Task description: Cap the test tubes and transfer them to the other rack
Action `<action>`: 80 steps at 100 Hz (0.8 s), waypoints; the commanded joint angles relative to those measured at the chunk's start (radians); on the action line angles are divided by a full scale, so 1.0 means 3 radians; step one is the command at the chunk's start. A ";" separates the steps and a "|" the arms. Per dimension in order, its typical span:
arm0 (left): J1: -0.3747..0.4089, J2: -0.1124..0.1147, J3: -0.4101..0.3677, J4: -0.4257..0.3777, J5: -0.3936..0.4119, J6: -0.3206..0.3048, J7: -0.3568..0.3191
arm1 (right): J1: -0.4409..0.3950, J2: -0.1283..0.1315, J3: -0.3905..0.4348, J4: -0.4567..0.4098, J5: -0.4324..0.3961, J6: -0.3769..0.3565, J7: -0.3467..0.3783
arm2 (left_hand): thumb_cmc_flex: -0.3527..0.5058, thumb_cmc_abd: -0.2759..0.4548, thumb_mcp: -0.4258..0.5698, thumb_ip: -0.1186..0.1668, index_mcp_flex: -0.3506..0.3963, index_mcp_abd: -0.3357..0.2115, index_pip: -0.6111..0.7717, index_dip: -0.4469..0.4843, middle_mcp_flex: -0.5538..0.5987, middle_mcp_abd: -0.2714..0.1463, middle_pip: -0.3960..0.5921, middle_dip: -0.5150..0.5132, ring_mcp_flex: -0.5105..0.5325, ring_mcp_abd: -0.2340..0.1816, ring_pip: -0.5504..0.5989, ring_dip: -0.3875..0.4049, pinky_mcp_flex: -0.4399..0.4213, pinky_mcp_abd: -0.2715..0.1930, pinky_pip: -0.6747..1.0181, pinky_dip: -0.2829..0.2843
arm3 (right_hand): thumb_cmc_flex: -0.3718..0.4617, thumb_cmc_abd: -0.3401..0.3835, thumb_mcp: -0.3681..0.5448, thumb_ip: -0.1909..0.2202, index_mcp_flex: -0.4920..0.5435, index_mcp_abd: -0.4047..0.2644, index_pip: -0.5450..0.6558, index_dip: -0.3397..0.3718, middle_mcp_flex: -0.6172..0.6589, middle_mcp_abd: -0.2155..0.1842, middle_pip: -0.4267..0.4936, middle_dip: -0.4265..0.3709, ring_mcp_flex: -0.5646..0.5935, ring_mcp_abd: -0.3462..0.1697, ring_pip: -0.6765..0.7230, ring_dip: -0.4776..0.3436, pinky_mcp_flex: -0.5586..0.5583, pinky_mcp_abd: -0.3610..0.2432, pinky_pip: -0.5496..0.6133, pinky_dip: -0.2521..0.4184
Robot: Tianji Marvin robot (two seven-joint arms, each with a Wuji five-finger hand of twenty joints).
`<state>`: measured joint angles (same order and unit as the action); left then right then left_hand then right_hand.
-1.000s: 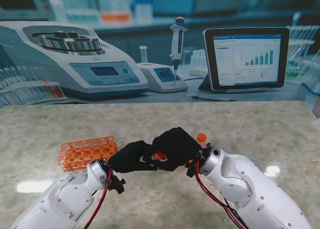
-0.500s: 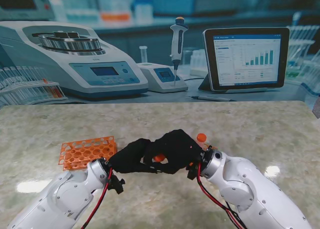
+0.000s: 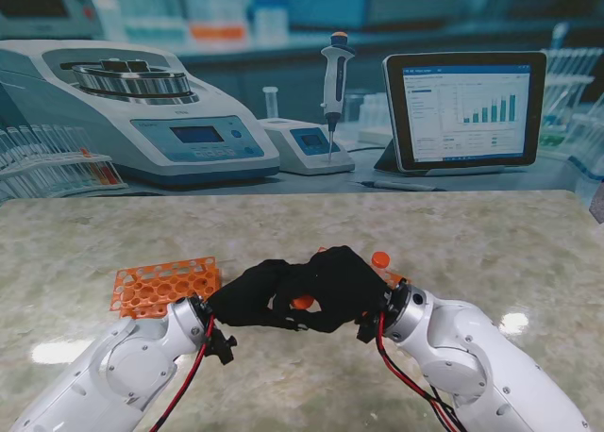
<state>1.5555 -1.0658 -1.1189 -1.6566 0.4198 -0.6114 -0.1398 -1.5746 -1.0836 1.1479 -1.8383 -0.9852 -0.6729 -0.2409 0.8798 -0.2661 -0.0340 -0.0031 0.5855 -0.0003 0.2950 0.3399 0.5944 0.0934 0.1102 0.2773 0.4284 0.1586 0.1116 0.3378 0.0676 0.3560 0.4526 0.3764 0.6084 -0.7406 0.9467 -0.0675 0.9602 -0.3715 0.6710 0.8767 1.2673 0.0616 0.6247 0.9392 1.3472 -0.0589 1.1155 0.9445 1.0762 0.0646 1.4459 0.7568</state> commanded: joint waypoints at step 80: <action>-0.0168 0.0013 0.0059 0.0162 -0.0020 0.0159 -0.0108 | -0.0347 0.0018 0.0324 -0.0400 -0.0086 -0.0108 0.0105 | -0.0002 -0.0078 0.0122 -0.0064 -0.0096 -0.0070 -0.0131 -0.0128 -0.0233 -0.0004 -0.0134 -0.0231 -0.0284 -0.0004 -0.0140 -0.0176 -0.0136 0.0014 -0.0417 -0.0141 | 0.0619 0.0562 0.1270 0.0505 0.0544 0.0001 0.0657 0.0258 0.0481 -0.0538 0.0082 -0.0021 -0.0096 -0.0291 0.0149 0.0005 0.0068 -0.0029 0.0157 -0.0005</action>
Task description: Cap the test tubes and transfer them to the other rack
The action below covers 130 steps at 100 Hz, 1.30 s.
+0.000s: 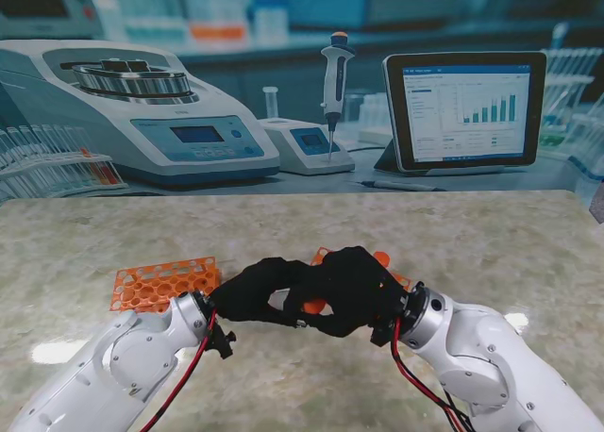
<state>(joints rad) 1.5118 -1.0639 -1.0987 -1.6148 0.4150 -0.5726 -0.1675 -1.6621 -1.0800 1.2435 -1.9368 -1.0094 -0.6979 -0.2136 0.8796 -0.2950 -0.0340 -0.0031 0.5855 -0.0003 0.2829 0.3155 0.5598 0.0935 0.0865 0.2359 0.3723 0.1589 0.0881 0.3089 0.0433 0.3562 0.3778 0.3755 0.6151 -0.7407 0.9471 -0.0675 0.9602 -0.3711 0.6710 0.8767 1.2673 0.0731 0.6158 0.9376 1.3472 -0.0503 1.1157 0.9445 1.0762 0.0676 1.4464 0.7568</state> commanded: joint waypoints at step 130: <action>0.0062 0.0001 -0.0261 0.0052 0.0182 0.0077 0.0059 | -0.0235 0.0058 0.0487 -0.0133 0.0185 0.0201 0.0580 | -0.0025 0.0092 0.0201 -0.0078 -0.0055 -0.0056 -0.0106 -0.0101 -0.0015 0.0095 -0.0101 -0.0261 -0.0069 0.0170 -0.0137 -0.0303 -0.0076 -0.0005 -0.0565 -0.0206 | 0.0594 0.0604 0.1226 0.0524 0.0514 0.0002 0.0625 0.0257 0.0453 -0.0568 0.0099 -0.0016 -0.0097 -0.0304 0.0122 -0.0007 0.0059 -0.0038 0.0123 -0.0009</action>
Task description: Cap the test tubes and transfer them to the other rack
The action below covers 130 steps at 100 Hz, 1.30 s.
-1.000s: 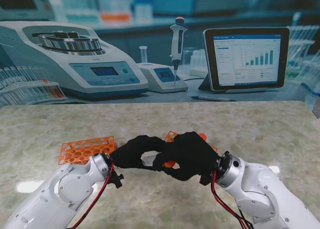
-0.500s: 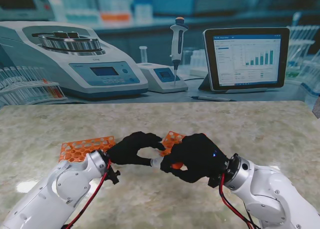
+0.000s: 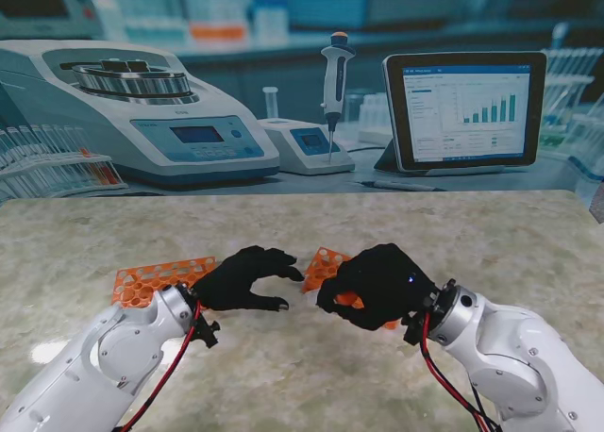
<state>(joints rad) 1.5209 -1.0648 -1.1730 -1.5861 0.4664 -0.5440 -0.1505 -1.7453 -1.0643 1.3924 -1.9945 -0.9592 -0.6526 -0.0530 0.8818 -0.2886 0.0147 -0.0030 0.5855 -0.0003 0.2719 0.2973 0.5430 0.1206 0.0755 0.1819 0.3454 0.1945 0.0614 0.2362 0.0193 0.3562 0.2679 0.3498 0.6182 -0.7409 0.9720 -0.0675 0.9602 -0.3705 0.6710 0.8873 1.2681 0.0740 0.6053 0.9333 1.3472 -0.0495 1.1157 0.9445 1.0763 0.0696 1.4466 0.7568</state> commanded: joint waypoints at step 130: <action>0.0151 0.0012 -0.0109 -0.0163 0.0110 -0.0142 0.0043 | 0.1296 0.0095 -0.0739 0.1068 0.0585 0.0808 0.0965 | 0.0003 0.0111 -0.0040 -0.0071 -0.0017 -0.0073 -0.0050 -0.0028 0.0067 -0.0023 -0.0049 -0.0076 0.0030 0.0010 -0.0037 -0.0065 0.0006 -0.0009 -0.0200 -0.0096 | 0.0593 0.0659 0.1091 0.0511 0.0491 0.0003 0.0603 0.0225 0.0409 -0.0566 0.0123 -0.0017 -0.0101 -0.0250 0.0062 -0.0040 0.0037 -0.0007 0.0056 -0.0018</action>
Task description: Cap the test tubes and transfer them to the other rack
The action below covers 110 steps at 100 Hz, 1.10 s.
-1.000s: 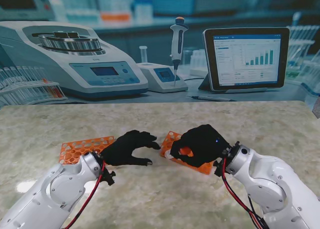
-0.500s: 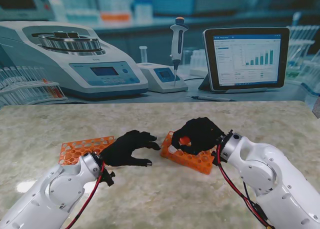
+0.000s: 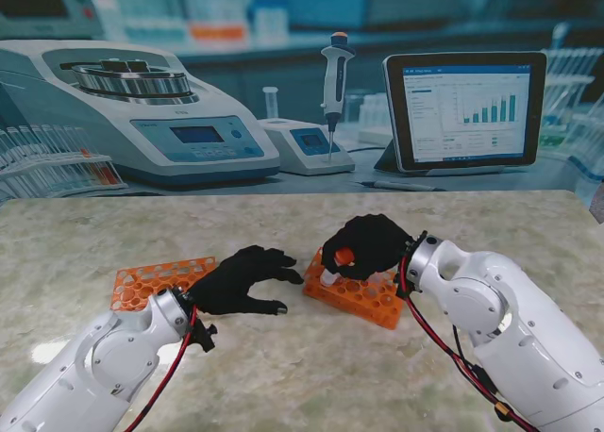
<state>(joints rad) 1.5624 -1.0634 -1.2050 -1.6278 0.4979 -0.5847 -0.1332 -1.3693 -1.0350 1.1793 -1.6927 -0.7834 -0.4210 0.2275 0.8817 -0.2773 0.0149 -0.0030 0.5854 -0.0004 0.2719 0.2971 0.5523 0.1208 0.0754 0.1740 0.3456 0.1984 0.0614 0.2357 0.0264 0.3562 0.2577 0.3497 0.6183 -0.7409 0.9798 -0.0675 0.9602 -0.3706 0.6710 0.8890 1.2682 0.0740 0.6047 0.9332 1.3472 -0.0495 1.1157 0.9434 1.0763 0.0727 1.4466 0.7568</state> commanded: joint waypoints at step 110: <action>0.0040 0.0012 -0.0025 -0.0059 0.0034 0.0001 -0.0022 | 0.0658 -0.0005 -0.0668 0.0794 -0.0160 0.0217 -0.0003 | 0.0006 0.0090 -0.0061 -0.0068 -0.0009 -0.0072 -0.0048 -0.0022 0.0032 -0.0028 -0.0047 -0.0044 0.0014 -0.0033 -0.0036 -0.0060 -0.0024 -0.0008 -0.0168 -0.0087 | 0.0629 0.0709 0.1003 0.0451 0.0465 0.0011 0.0576 0.0205 0.0350 -0.0551 0.0103 -0.0032 -0.0106 -0.0196 -0.0028 -0.0068 0.0001 0.0039 -0.0051 -0.0026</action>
<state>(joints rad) 1.5715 -1.0620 -1.2124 -1.6390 0.5071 -0.5853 -0.1348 -1.1727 -1.0353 0.9876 -1.4707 -0.8217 -0.3612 0.2184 0.8817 -0.2770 0.0126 -0.0030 0.5855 -0.0004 0.2718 0.2971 0.5523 0.1209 0.0754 0.1740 0.3456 0.1984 0.0613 0.2357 0.0266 0.3562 0.2563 0.3496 0.6202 -0.7409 0.9826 -0.0675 0.9602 -0.3706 0.6710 0.8925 1.2682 0.0740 0.6017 0.9332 1.3472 -0.0488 1.1139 0.9310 1.0687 0.0756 1.4314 0.7568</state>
